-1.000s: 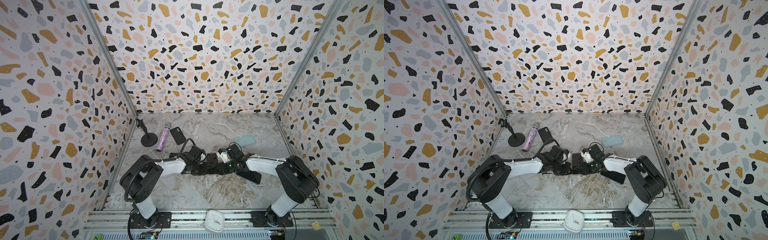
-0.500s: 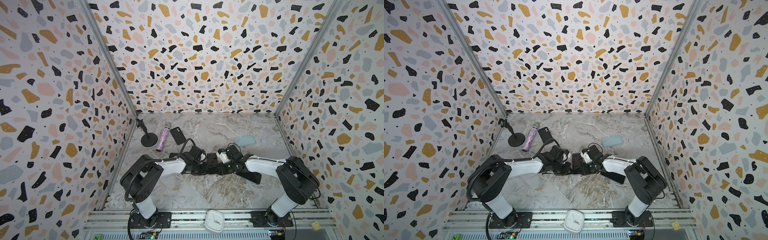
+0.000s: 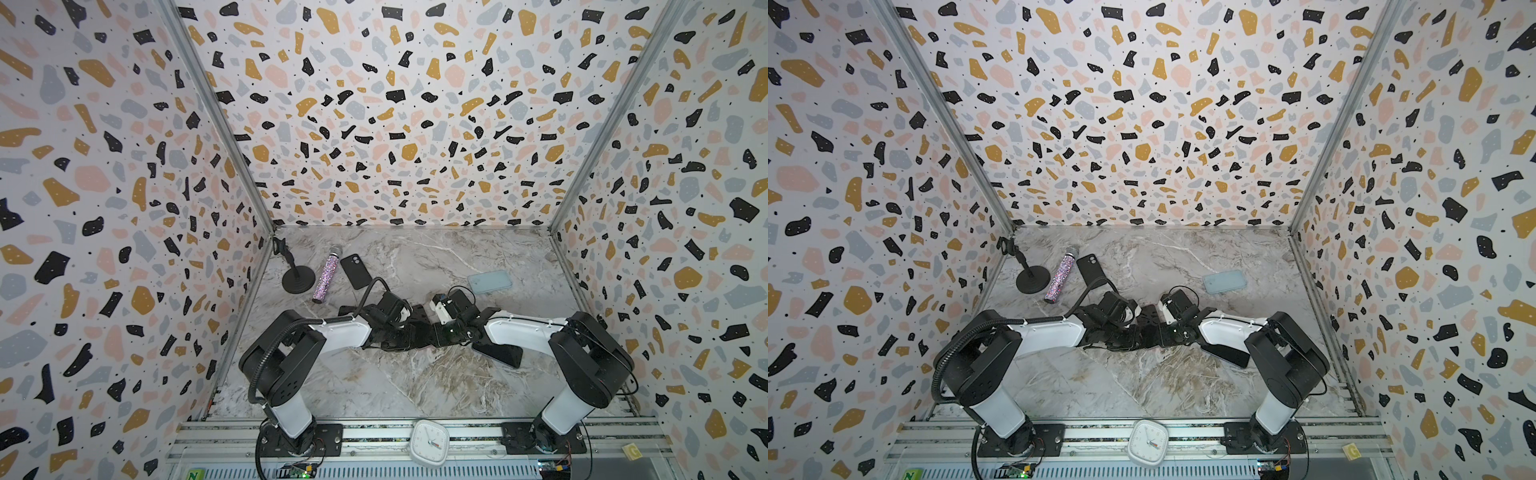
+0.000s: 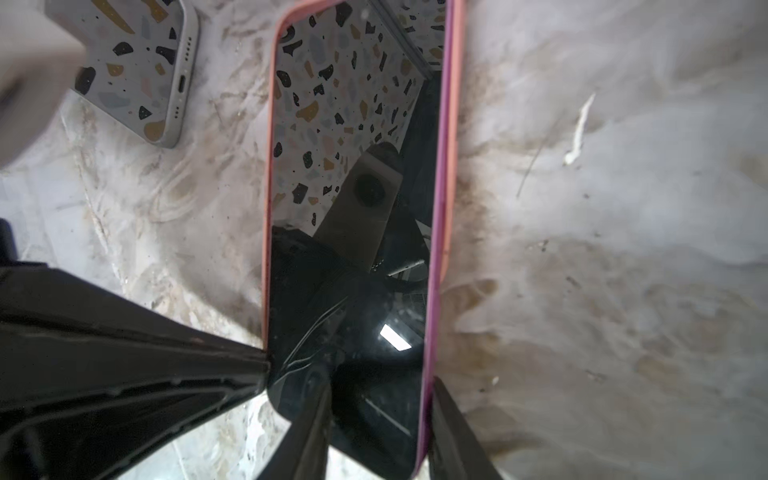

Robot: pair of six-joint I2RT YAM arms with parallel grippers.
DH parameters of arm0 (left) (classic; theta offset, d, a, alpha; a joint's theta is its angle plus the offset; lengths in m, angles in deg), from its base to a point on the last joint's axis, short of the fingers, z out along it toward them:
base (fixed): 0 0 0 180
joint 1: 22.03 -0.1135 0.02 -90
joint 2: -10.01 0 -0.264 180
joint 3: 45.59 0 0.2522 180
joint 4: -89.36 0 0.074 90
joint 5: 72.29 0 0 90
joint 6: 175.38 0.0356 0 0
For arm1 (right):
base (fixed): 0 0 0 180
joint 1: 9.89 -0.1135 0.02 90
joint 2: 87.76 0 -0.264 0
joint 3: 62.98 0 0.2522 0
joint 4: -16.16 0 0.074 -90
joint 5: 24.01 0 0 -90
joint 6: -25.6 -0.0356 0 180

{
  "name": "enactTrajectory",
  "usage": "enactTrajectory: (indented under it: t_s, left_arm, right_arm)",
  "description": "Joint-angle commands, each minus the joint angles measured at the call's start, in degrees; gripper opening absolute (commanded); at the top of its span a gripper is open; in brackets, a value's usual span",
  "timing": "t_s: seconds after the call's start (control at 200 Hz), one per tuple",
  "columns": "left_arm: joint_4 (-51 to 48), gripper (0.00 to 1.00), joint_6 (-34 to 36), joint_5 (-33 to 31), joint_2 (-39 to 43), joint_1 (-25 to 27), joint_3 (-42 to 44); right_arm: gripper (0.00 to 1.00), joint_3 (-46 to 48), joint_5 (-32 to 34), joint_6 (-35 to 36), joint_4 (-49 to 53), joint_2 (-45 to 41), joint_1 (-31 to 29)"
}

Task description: Put the phone into the phone case

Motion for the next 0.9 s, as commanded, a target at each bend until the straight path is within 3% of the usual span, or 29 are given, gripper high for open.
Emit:
enactTrajectory:
  t_s: [0.0, 0.405, 0.896]
  left_arm:
    - [-1.63, 0.0, 2.53, -8.16, -5.95, 1.55, 1.91]
    - [-8.28, 0.29, 5.68, -12.02, -3.98, 1.57, -1.82]
    - [-8.44, 0.17, 7.37, -14.74, -7.61, 1.56, -1.09]
  right_arm:
    - [0.37, 0.16, -4.8, 2.25, 1.24, 3.03, -4.76]
    - [0.37, -0.72, -3.07, 2.58, 2.88, 2.02, -4.76]
    - [0.37, -1.13, -3.19, 3.23, 3.16, 1.86, -4.84]
